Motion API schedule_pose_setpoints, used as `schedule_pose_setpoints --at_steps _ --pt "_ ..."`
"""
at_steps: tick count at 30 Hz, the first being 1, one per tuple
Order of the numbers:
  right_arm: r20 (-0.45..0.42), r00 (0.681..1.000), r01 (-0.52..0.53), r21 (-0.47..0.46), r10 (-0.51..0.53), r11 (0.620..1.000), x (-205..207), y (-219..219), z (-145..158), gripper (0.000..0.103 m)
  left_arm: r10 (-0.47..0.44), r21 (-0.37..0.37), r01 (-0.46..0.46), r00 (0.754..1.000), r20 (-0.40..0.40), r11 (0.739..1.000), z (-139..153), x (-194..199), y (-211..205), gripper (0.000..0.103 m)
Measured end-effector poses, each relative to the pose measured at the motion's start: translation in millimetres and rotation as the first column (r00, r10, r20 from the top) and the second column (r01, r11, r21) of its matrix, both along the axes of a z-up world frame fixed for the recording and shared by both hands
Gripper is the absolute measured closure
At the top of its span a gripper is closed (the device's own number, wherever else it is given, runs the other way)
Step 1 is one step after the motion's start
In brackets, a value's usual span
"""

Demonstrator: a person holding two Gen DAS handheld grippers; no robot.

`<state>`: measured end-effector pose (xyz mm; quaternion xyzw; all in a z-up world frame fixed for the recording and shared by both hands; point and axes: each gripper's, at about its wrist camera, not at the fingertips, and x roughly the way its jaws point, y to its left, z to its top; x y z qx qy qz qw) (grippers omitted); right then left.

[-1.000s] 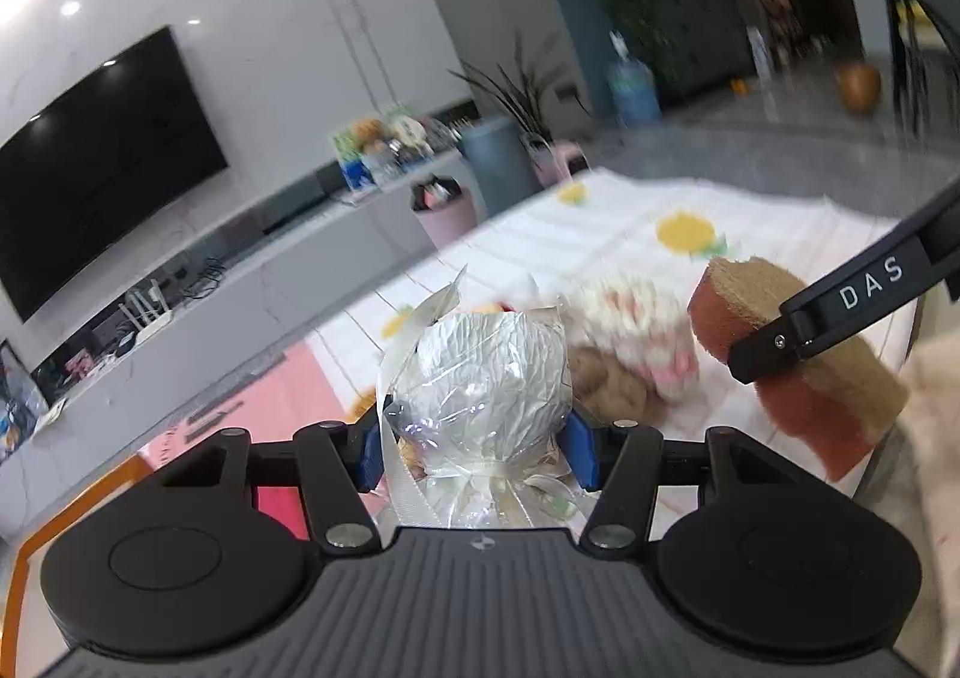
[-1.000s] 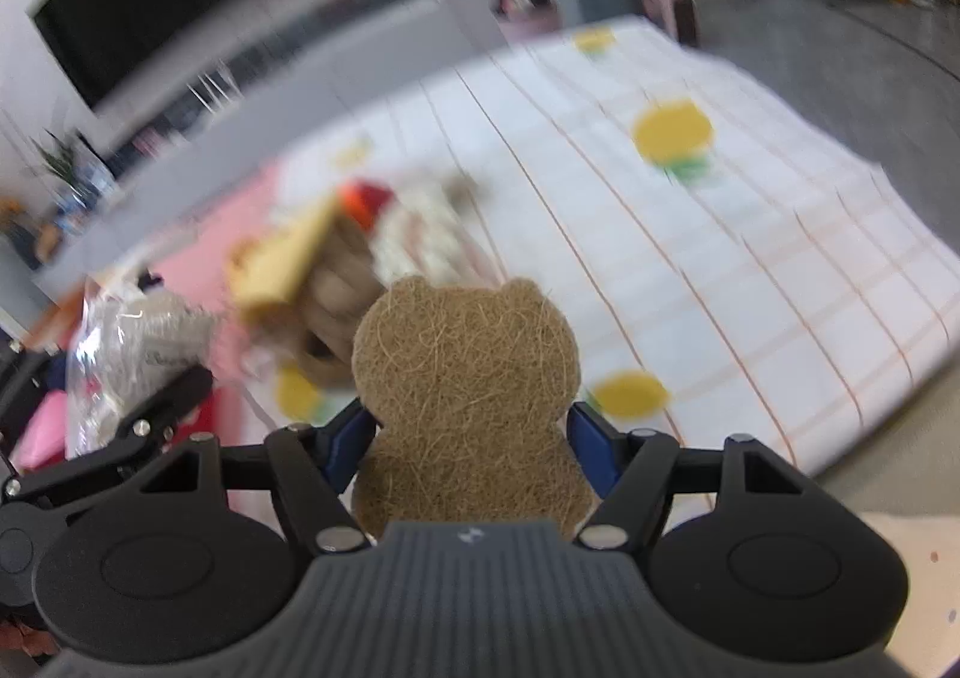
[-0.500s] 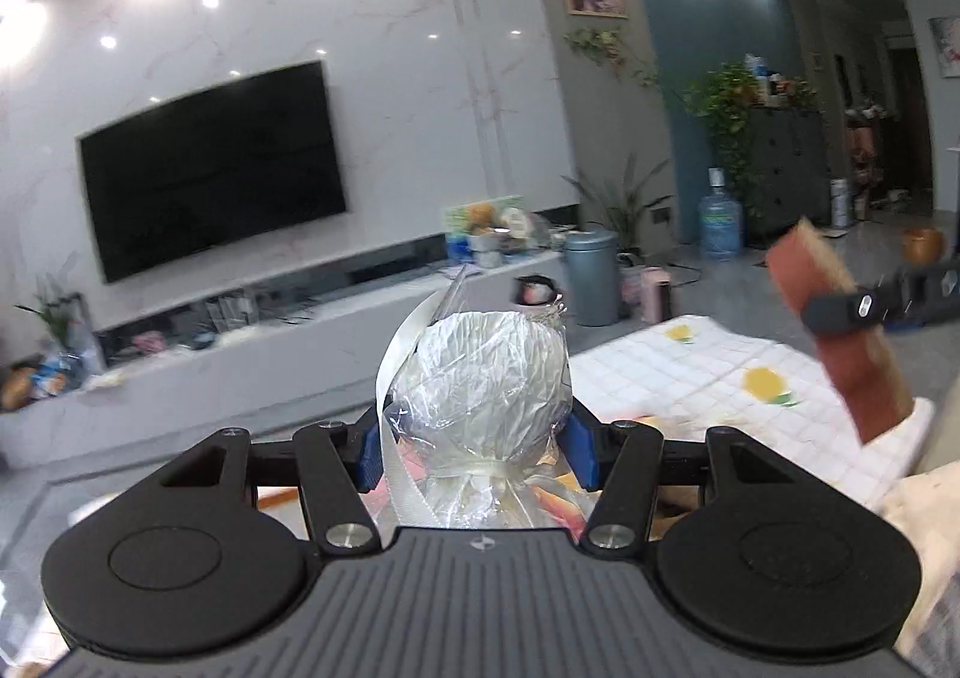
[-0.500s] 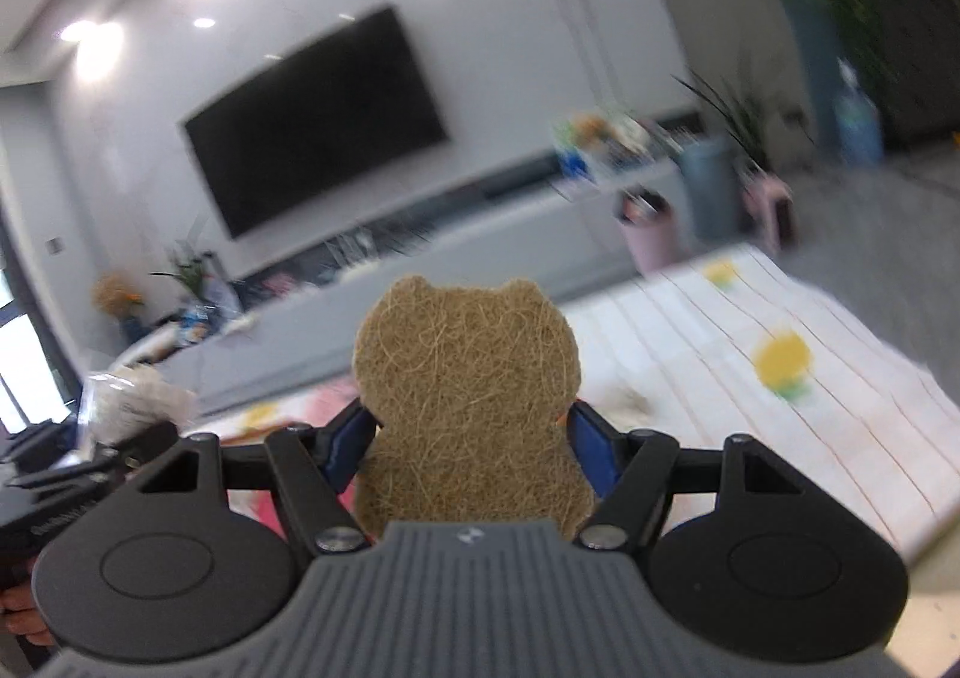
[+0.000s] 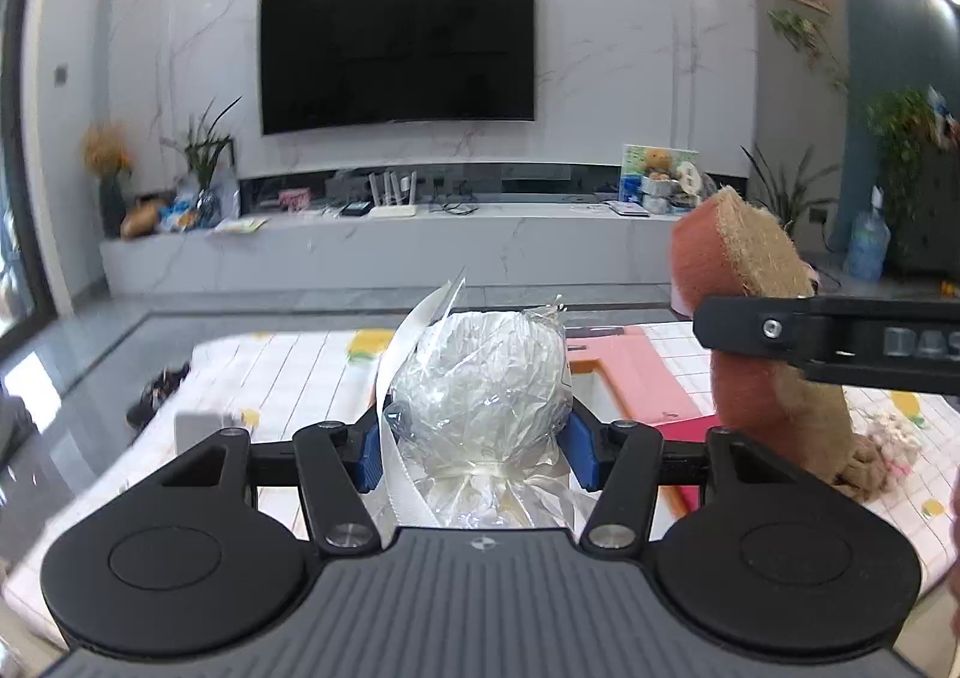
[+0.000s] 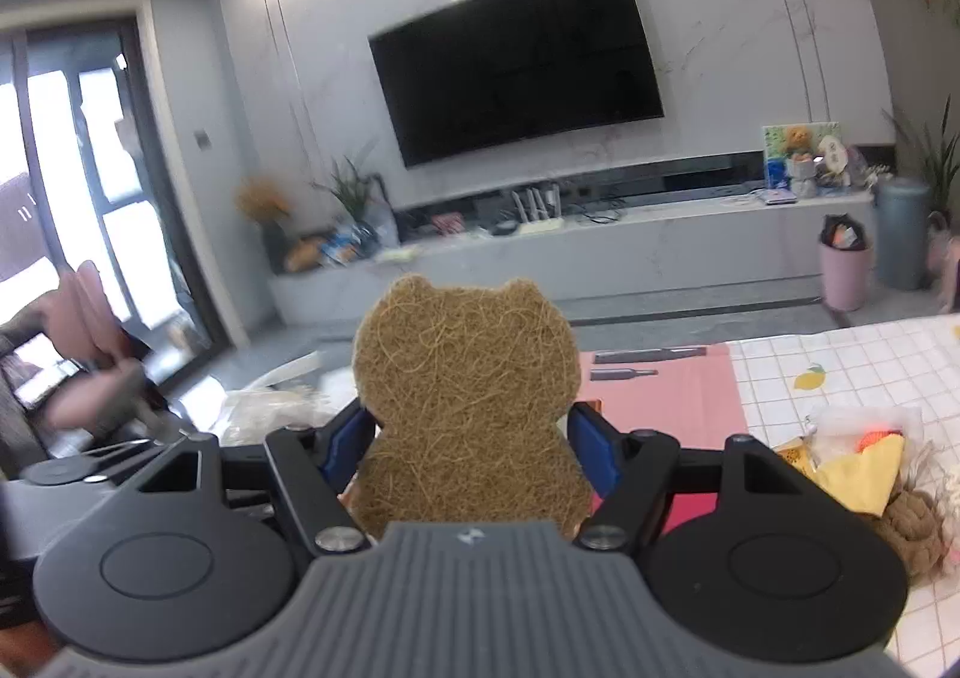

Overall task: Organize soft objects
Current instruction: 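Carry the bundle with the left gripper and the pad with the right gripper over the orange box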

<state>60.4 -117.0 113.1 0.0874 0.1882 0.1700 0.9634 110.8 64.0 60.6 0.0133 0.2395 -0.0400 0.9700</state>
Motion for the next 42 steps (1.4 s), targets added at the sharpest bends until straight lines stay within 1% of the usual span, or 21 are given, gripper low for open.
schedule_pose_setpoints --at_steps 1,3,5,8,9,12,15,17,20,21,22,23,24,25,27,31,33,36,40,41,42 --pt "0.003 1.0 0.018 -0.023 -0.018 1.0 7.8 7.9 -6.0 0.033 0.017 -0.004 -0.017 1.0 -0.013 1.0 -3.7 0.2 10.5 0.038" --pt "0.002 1.0 0.004 -0.033 -0.004 0.999 15.2 21.7 -18.9 0.033 0.039 0.002 -0.039 0.998 -0.054 0.999 -17.3 8.9 17.5 0.038" --pt "-0.025 1.0 -0.005 0.016 0.005 1.0 28.4 22.6 -36.5 0.033 0.036 0.041 -0.033 0.997 -0.064 0.999 -28.7 13.8 24.0 0.038" --pt "-0.092 0.996 -0.002 0.112 0.013 0.994 50.4 11.1 -70.3 0.033 0.033 0.14 -0.022 0.996 -0.08 0.99 -43.5 26.7 22.7 0.038" --pt "-0.133 0.991 -0.007 0.138 0.025 0.99 56.7 9.4 -80.6 0.033 0.048 0.158 -0.033 0.995 -0.092 0.987 -48.4 28.2 22.6 0.038" --pt "-0.224 0.974 -0.003 0.161 0.039 0.987 68.4 4.8 -103.9 0.033 0.053 0.185 -0.026 0.989 -0.138 0.982 -60.0 29.9 18.5 0.038" --pt "-0.239 0.968 -0.036 0.179 0.079 0.983 69.7 5.9 -112.6 0.033 0.061 0.284 -0.024 0.99 -0.124 0.958 -66.0 19.0 4.6 0.038" --pt "-0.231 0.969 -0.051 0.169 0.09 0.984 68.3 7.8 -114.5 0.033 0.059 0.327 -0.014 0.99 -0.129 0.945 -71.8 14.2 -4.9 0.038" --pt "-0.231 0.968 -0.062 0.164 0.1 0.984 68.2 5.3 -119.1 0.033 0.079 0.407 -0.019 0.988 -0.133 0.913 -82.5 18.0 -14.5 0.036" --pt "-0.24 0.966 -0.056 0.155 0.093 0.986 68.7 6.6 -121.7 0.033 0.08 0.429 -0.007 0.985 -0.151 0.903 -87.2 18.3 -17.8 0.035" --pt "-0.242 0.966 -0.055 0.149 0.09 0.987 69.0 7.5 -123.6 0.033 0.075 0.443 0.01 0.982 -0.174 0.896 -93.0 19.6 -20.2 0.034" --pt "-0.241 0.966 -0.061 0.151 0.096 0.987 63.5 3.5 -121.3 0.033 0.074 0.458 0.017 0.981 -0.181 0.889 -97.5 19.0 -22.2 0.028" --pt "-0.241 0.965 -0.062 0.152 0.098 0.986 62.6 2.7 -121.2 0.033 0.082 0.482 0.007 0.983 -0.164 0.876 -99.5 17.0 -24.6 0.026" --pt "-0.241 0.966 -0.058 0.151 0.093 0.987 60.4 1.1 -121.0 0.033 0.09 0.488 -0.008 0.985 -0.146 0.873 -99.0 17.0 -25.3 0.021" --pt "-0.237 0.967 -0.058 0.154 0.094 0.986 58.9 0.2 -121.0 0.033 0.103 0.486 -0.02 0.984 -0.145 0.874 -97.8 17.3 -22.4 0.02" --pt "-0.243 0.965 -0.059 0.154 0.095 0.986 58.6 -1.2 -125.2 0.033 0.099 0.474 -0.031 0.988 -0.119 0.88 -95.0 11.6 -20.7 0.008" --pt "-0.242 0.966 -0.058 0.147 0.092 0.987 57.6 0.1 -123.5 0.033 0.1 0.477 -0.04 0.99 -0.102 0.878 -91.2 7.3 -20.9 0.007" --pt "-0.24 0.967 -0.058 0.136 0.09 0.989 56.3 0.7 -121.9 0.033 0.084 0.446 -0.031 0.992 -0.098 0.894 -85.9 2.4 -18.3 0.007" --pt "-0.24 0.967 -0.056 0.132 0.087 0.99 55.4 1.0 -122.0 0.033 0.064 0.421 -0.021 0.994 -0.087 0.907 -80.8 -1.6 -14.0 0.007" --pt "-0.24 0.967 -0.056 0.132 0.087 0.99 55.5 0.7 -122.0 0.033 0.057 0.398 -0.017 0.994 -0.088 0.917 -78.2 -2.2 -11.1 0.007" --pt "-0.24 0.967 -0.056 0.132 0.087 0.99 55.4 0.7 -122.0 0.033 0.042 0.348 -0.005 0.994 -0.1 0.938 -73.2 -3.2 -5.4 0.007"
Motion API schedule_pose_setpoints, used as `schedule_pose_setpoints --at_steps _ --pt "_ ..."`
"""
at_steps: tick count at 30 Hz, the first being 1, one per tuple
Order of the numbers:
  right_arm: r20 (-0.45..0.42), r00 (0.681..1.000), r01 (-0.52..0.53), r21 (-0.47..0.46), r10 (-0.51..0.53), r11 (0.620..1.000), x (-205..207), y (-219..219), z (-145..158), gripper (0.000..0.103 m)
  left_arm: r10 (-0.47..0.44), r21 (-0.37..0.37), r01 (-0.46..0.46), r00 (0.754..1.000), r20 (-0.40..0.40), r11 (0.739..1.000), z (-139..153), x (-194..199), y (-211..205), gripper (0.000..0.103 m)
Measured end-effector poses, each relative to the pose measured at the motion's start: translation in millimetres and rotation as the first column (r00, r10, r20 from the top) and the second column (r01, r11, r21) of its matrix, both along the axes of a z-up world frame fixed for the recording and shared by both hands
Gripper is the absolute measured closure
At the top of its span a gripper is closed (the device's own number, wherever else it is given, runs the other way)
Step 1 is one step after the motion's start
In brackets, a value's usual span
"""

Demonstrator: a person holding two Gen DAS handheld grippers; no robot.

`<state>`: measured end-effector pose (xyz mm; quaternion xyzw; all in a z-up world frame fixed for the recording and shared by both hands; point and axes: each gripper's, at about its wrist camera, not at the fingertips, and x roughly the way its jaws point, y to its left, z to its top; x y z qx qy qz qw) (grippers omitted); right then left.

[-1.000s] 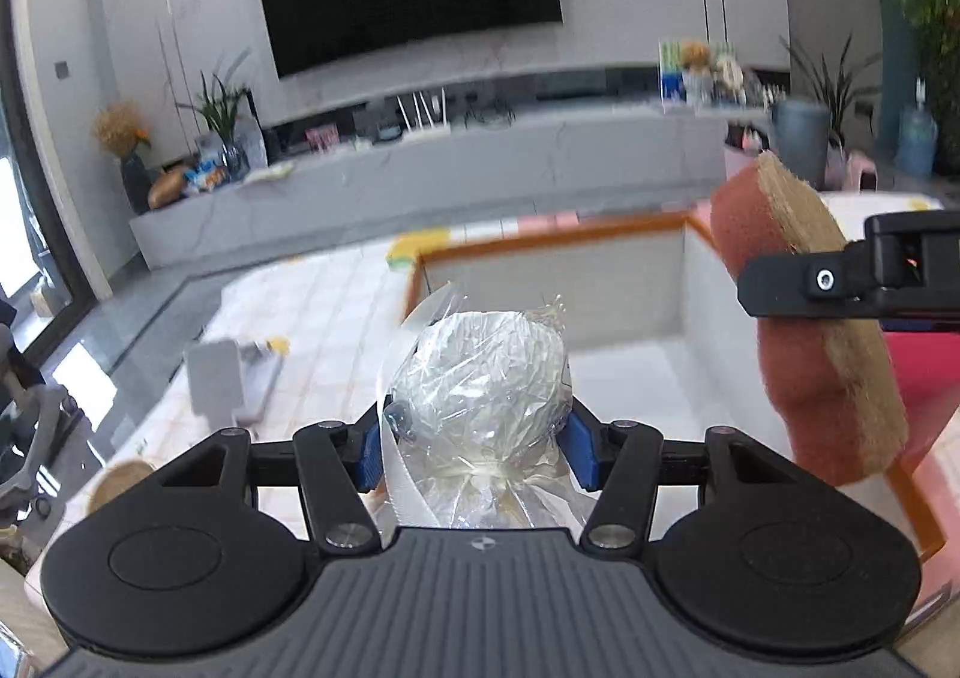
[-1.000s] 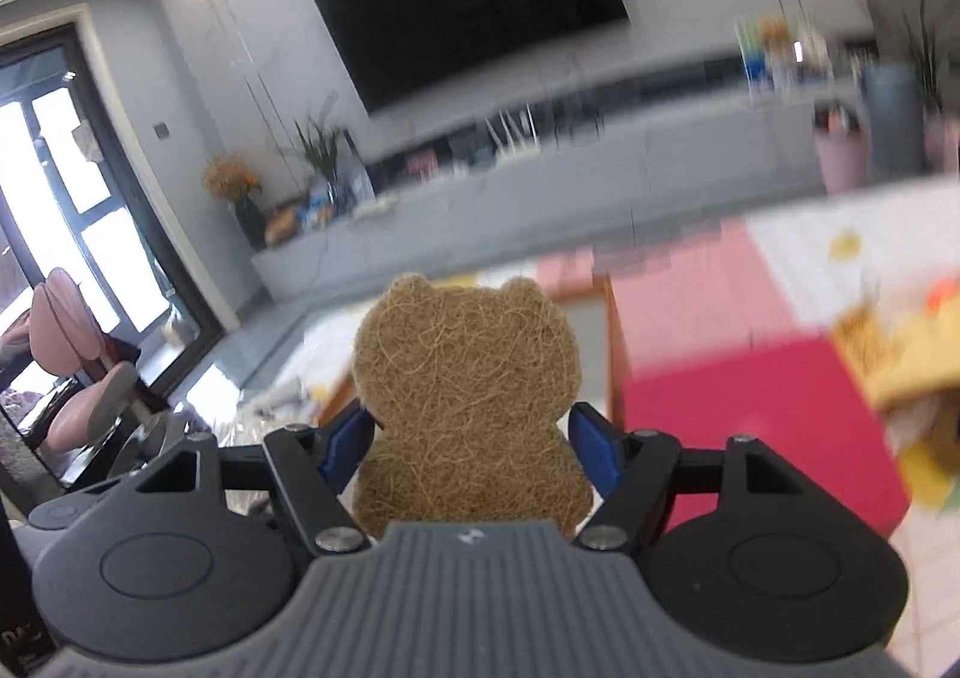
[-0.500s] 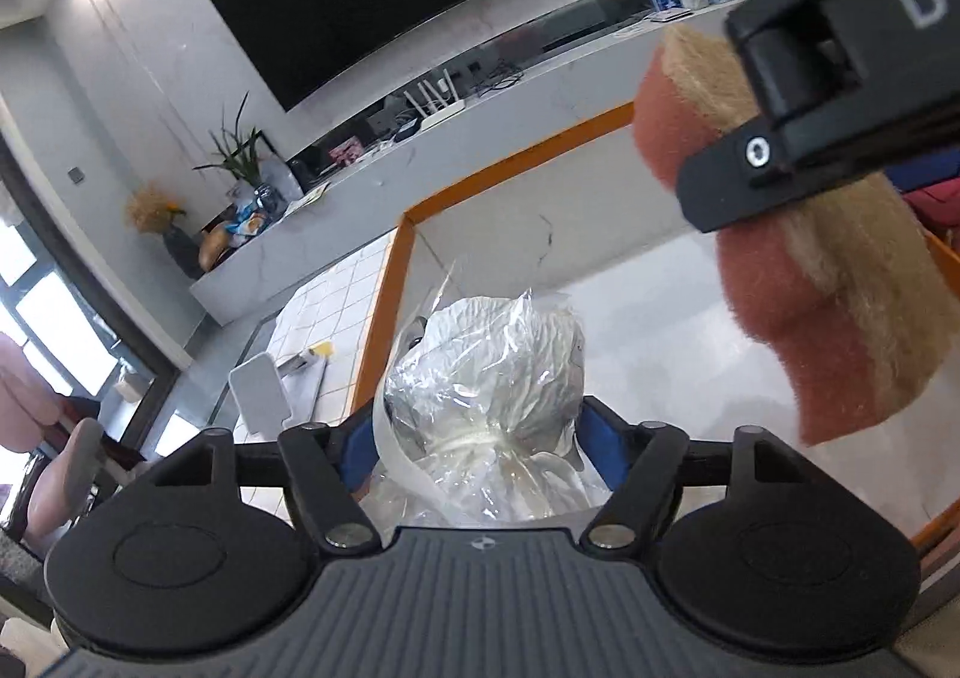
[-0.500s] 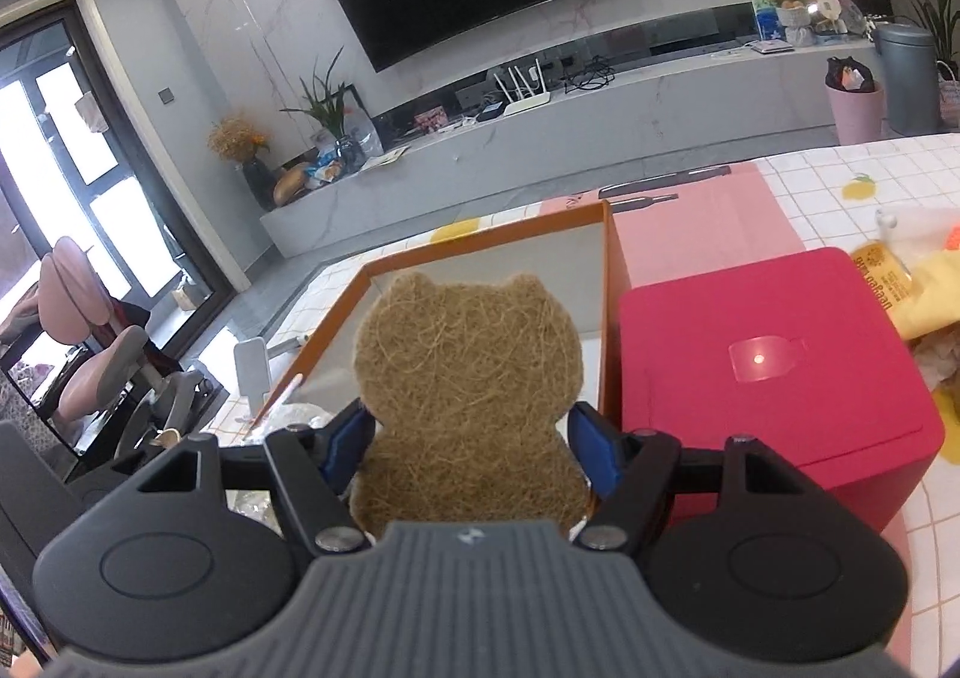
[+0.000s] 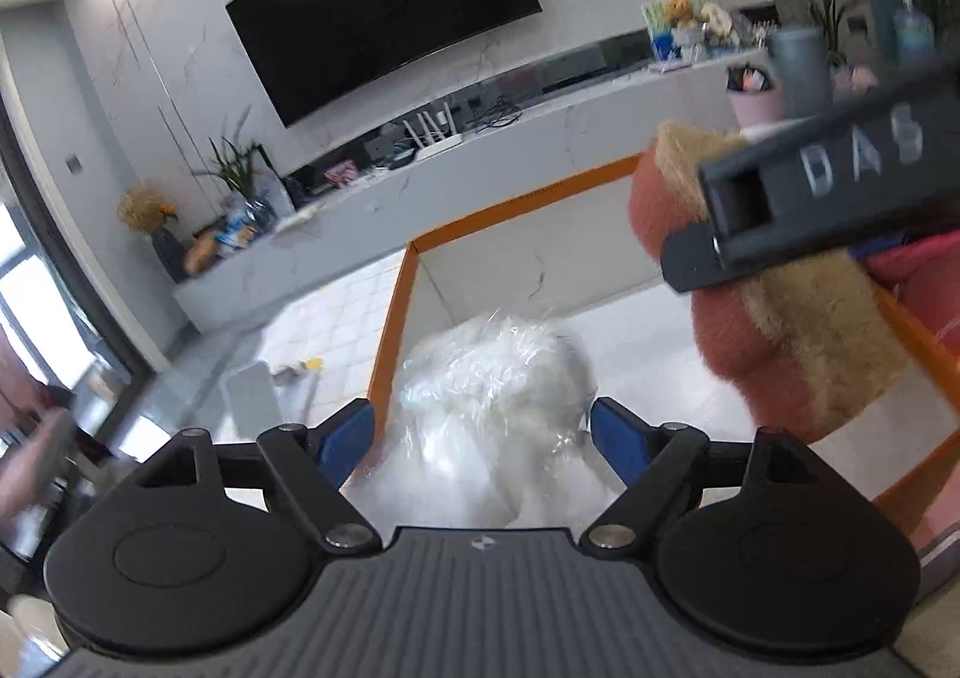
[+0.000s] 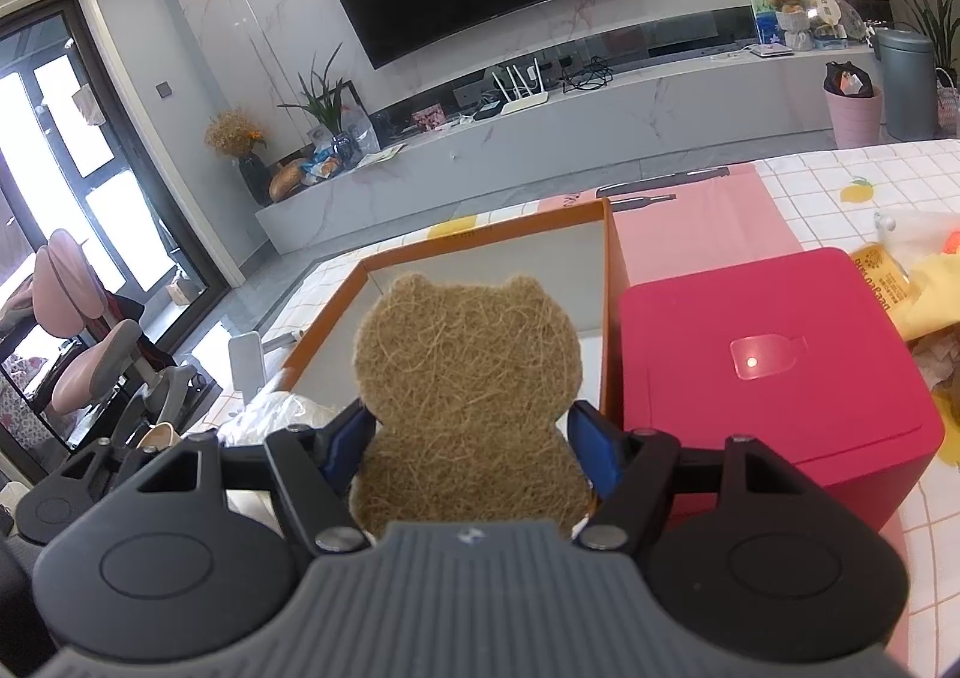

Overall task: Organize soft objects
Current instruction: 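Carry the bundle with the left gripper and the pad with the right gripper over the orange box, then lower the bundle and pad into the orange box and open both grippers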

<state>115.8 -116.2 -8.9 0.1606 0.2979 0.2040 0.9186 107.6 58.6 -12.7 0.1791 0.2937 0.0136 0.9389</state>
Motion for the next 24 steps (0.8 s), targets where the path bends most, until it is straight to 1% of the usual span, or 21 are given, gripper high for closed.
schedule_pose_setpoints --at_steps 1,2,3,4,5,6,8,9,10,12,14,18,20,22,24 --pt "0.0 1.0 0.0 0.001 0.0 1.0 -0.1 0.1 0.1 0.033 -0.014 -0.079 0.013 1.0 -0.019 0.997 2.7 0.5 8.3 0.007" --pt "-0.001 1.0 0.001 0.001 -0.001 1.0 0.1 0.0 -0.2 0.033 -0.032 -0.197 0.022 0.998 -0.05 0.98 7.9 2.1 20.7 0.007" --pt "-0.002 1.0 0.002 0.003 -0.002 1.0 -0.2 0.2 0.1 0.033 -0.035 -0.284 0.014 0.997 -0.069 0.959 10.5 4.7 32.1 0.007" --pt "-0.003 1.0 0.002 0.003 -0.002 1.0 -0.6 0.6 0.1 0.033 -0.021 -0.339 -0.005 0.997 -0.074 0.941 12.4 7.2 42.1 0.007" --pt "-0.003 1.0 0.002 0.0 -0.002 1.0 -0.9 1.2 0.3 0.033 0.005 -0.357 -0.028 0.998 -0.064 0.934 14.4 8.9 49.7 0.007" --pt "-0.001 1.0 0.001 -0.005 -0.001 1.0 -1.4 2.1 0.3 0.033 0.034 -0.345 -0.047 0.998 -0.044 0.937 16.8 9.2 53.8 0.007" --pt "0.003 1.0 -0.004 -0.018 0.004 1.0 -2.1 4.2 -0.4 0.033 0.078 -0.293 -0.077 0.997 -0.006 0.953 19.2 7.2 57.3 0.007" --pt "-0.003 1.0 -0.01 -0.025 0.01 1.0 -1.7 5.5 -0.3 0.033 0.093 -0.283 -0.087 0.996 0.007 0.955 20.6 6.8 59.5 0.007" --pt "-0.014 1.0 -0.019 -0.029 0.018 0.999 -0.6 6.7 0.0 0.033 0.104 -0.288 -0.095 0.994 0.017 0.953 22.5 5.4 61.3 0.007" --pt "-0.029 0.999 -0.024 -0.039 0.023 0.999 1.4 8.6 0.7 0.033 0.128 -0.326 -0.109 0.991 0.035 0.939 26.9 0.0 66.5 0.007" --pt "-0.029 0.999 -0.03 -0.069 0.028 0.997 1.3 12.0 1.7 0.034 0.144 -0.357 -0.121 0.989 0.039 0.926 31.1 -1.6 71.7 0.007" --pt "-0.05 0.997 -0.058 -0.114 0.053 0.992 3.5 21.9 5.2 0.034 0.188 -0.386 -0.153 0.981 0.054 0.91 35.9 -0.2 81.7 0.007" --pt "-0.079 0.995 -0.068 -0.141 0.057 0.988 8.3 28.6 5.7 0.034 0.17 -0.352 -0.144 0.984 0.045 0.925 35.8 -1.8 83.2 0.007" --pt "-0.114 0.992 -0.072 -0.181 0.052 0.981 12.9 37.3 5.3 0.035 0.156 -0.317 -0.131 0.986 0.054 0.939 35.5 -7.2 85.9 0.007" --pt "-0.148 0.988 -0.083 -0.199 0.054 0.976 17.2 45.1 3.5 0.035 0.157 -0.313 -0.135 0.986 0.047 0.94 34.6 -7.2 89.5 0.007"
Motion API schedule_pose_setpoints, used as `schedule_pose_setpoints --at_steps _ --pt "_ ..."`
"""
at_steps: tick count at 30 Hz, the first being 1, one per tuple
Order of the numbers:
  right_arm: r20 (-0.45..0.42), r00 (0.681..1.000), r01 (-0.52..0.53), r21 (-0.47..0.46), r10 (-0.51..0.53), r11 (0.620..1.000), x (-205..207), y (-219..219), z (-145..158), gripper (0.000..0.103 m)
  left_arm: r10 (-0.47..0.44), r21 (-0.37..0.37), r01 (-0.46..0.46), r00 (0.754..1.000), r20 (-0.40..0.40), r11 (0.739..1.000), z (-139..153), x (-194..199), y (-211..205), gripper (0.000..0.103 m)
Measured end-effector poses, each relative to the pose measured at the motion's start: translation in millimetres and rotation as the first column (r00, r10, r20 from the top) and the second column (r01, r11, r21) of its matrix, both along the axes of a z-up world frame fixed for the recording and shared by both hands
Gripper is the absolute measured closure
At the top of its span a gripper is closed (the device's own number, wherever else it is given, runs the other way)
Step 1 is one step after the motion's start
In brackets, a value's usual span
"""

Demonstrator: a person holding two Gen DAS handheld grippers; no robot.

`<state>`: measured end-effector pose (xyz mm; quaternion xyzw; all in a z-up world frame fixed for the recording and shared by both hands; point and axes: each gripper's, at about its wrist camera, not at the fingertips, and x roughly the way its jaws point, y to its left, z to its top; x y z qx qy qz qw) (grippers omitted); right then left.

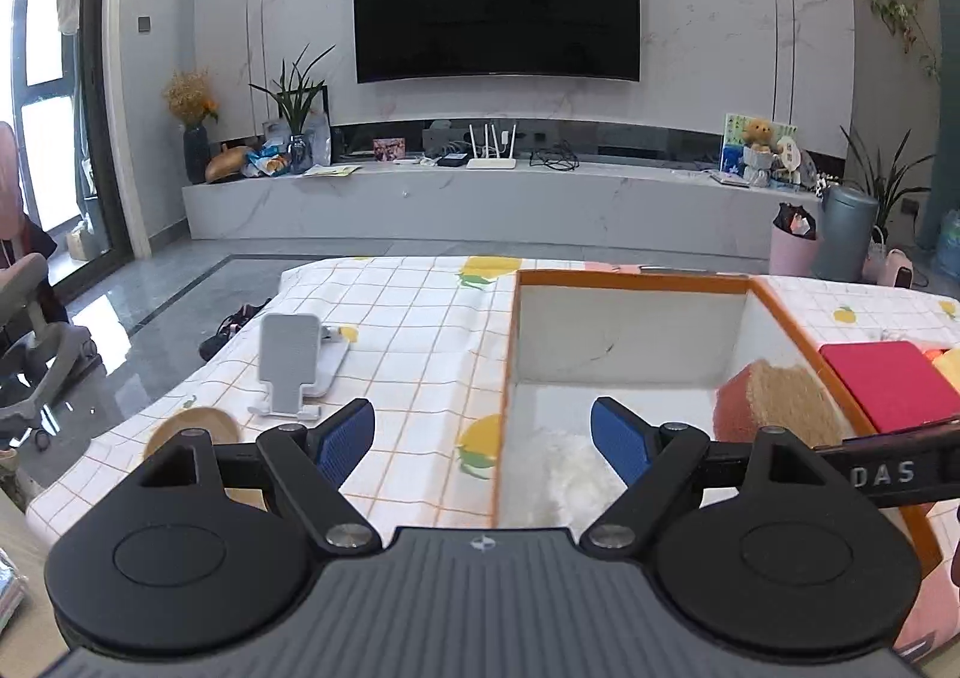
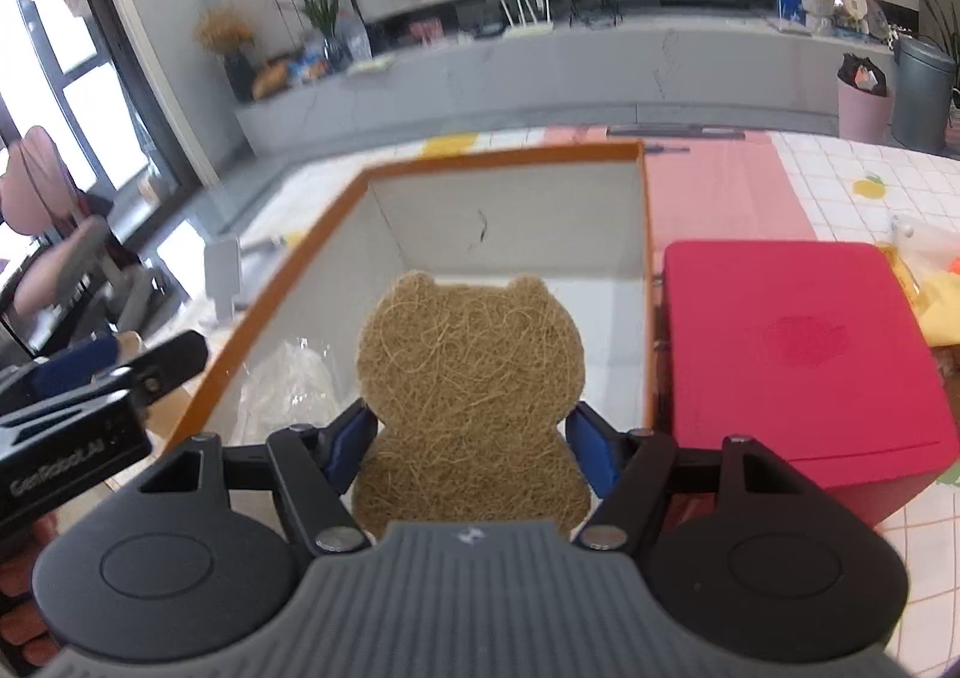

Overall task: Organize soft objects
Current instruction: 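Lower the bundle and pad into the orange box and open both grippers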

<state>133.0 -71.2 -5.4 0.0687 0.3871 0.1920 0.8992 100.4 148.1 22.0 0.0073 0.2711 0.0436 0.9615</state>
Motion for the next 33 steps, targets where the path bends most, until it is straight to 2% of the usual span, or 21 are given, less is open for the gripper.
schedule_pose_setpoints --at_steps 4,9,12,17,23,27,33 --pt "-0.026 1.0 -0.011 -0.142 0.007 0.99 5.4 24.1 -2.6 0.034 0.003 -0.073 -0.008 0.998 -0.069 0.997 -9.4 9.8 12.7 0.007" --pt "-0.086 0.996 -0.032 -0.188 0.017 0.982 17.0 39.7 -3.7 0.034 0.025 -0.103 -0.04 0.99 -0.138 0.994 -20.9 14.7 25.7 0.007" --pt "-0.126 0.991 -0.065 -0.162 0.045 0.985 23.9 46.0 -8.1 0.035 0.018 -0.139 -0.04 0.987 -0.158 0.99 -22.7 13.6 32.1 0.007" --pt "-0.158 0.987 -0.067 -0.317 0.017 0.946 30.3 65.2 -28.2 0.035 0.015 -0.159 -0.046 0.981 -0.194 0.986 -27.5 15.4 34.7 0.007" --pt "-0.212 0.977 -0.077 -0.302 0.012 0.95 40.3 69.3 -26.9 0.035 0.017 -0.122 -0.042 0.98 -0.198 0.992 -27.0 13.8 29.8 0.007" --pt "-0.232 0.973 -0.054 -0.304 -0.019 0.951 47.9 73.9 -28.2 0.034 -0.049 -0.214 0.005 0.979 -0.2 0.977 -26.5 14.5 34.0 0.007" --pt "-0.248 0.968 -0.045 -0.293 -0.03 0.955 48.8 74.2 -30.0 0.033 -0.02 -0.185 -0.018 0.978 -0.207 0.983 -27.8 15.1 33.1 0.007"
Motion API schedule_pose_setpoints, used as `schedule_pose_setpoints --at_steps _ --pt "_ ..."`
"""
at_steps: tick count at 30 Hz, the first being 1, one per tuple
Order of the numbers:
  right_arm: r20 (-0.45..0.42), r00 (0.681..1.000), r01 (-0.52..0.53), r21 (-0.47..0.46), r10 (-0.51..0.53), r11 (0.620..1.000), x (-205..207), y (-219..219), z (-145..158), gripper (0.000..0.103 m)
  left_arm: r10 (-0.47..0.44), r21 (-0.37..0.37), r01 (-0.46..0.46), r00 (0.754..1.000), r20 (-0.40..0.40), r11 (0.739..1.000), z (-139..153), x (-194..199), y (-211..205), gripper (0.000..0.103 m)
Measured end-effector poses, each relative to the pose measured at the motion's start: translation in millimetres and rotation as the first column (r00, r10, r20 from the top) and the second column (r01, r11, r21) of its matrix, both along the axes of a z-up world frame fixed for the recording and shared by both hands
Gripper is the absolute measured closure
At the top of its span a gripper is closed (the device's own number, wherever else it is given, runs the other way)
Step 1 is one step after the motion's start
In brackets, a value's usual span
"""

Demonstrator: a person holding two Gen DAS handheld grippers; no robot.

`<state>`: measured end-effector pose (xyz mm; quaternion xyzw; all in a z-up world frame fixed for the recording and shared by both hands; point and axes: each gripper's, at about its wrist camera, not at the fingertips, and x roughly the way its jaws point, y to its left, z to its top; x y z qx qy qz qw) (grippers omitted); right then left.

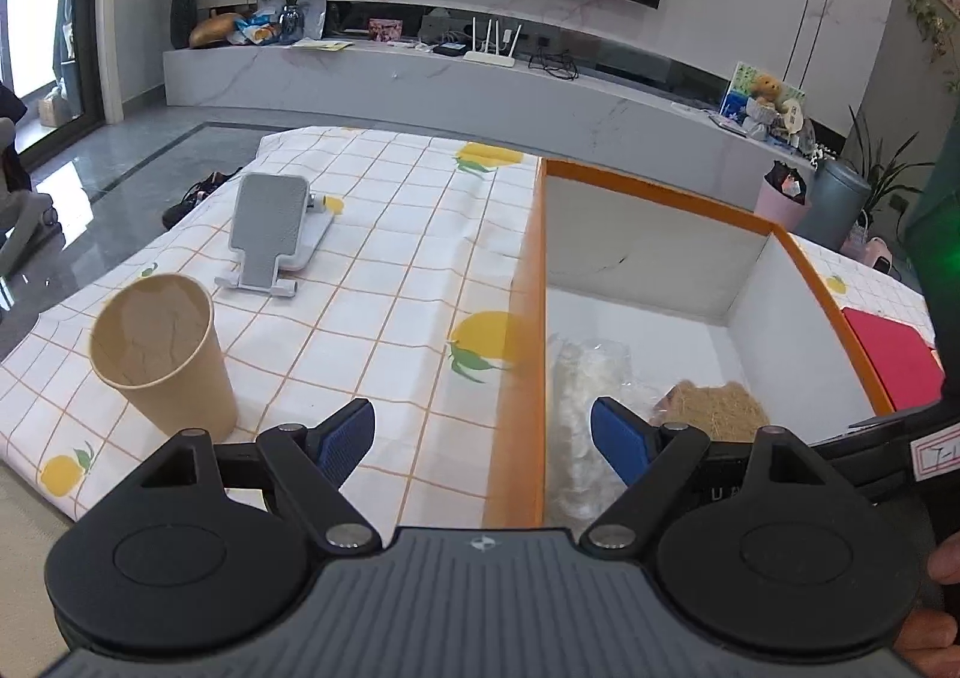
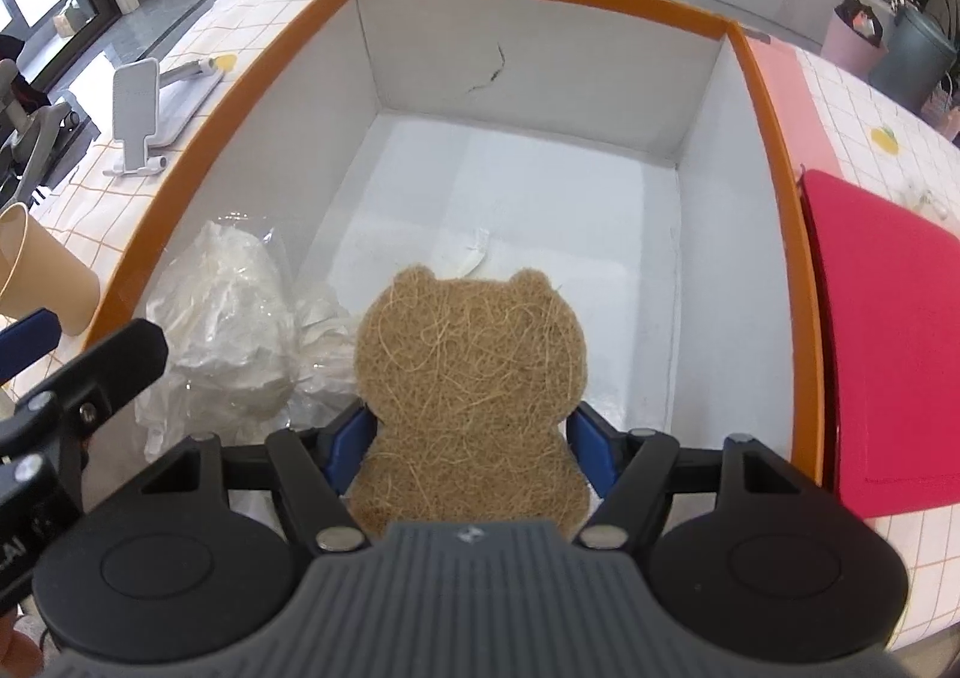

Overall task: Organize soft objects
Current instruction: 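Lower the bundle and pad into the orange box and open both grippers, then move both tools back toward the remaining soft items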

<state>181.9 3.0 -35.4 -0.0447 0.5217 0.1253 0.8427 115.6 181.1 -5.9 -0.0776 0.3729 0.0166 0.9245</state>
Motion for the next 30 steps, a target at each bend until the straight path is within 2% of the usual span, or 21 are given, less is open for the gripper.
schedule_pose_setpoints --at_steps 5,10,13,15,19,23,27,30 --pt "0.044 0.999 -0.004 -0.004 0.004 1.0 -4.7 2.3 6.5 0.012 0.023 -0.035 -0.023 1.0 0.017 0.999 2.7 -0.4 7.2 0.007" --pt "0.06 0.998 -0.029 -0.02 0.03 0.999 -11.7 7.4 7.5 0.009 0.046 -0.06 -0.045 0.999 0.016 0.997 3.4 -0.9 14.2 0.007" --pt "0.104 0.991 -0.083 0.002 0.082 0.997 -18.6 11.8 11.8 0.005 0.056 -0.028 -0.055 0.998 0.032 0.998 9.3 -4.1 14.4 0.007" --pt "0.13 0.985 -0.116 -0.019 0.117 0.993 -23.8 17.1 15.5 0.005 0.062 0.005 -0.062 0.996 0.066 0.998 14.7 -8.3 13.6 0.007" --pt "0.172 0.975 -0.137 -0.019 0.138 0.99 -32.3 18.8 26.5 0.003 0.054 0.021 -0.057 0.994 0.094 0.998 24.2 -11.6 10.5 0.007" --pt "0.224 0.964 -0.154 0.029 0.143 0.988 -42.7 12.7 43.0 0.003 0.044 0.074 -0.055 0.99 0.135 0.996 33.7 -13.7 1.8 0.007" --pt "0.288 0.948 -0.162 0.058 0.139 0.985 -59.9 -3.0 66.3 0.003 0.044 0.051 -0.053 0.986 0.162 0.997 45.2 -19.1 -3.3 0.007" --pt "0.326 0.938 -0.147 0.067 0.118 0.987 -72.5 -17.9 84.1 0.003 0.042 0.063 -0.055 0.982 0.186 0.997 59.0 -24.3 -10.8 0.007"
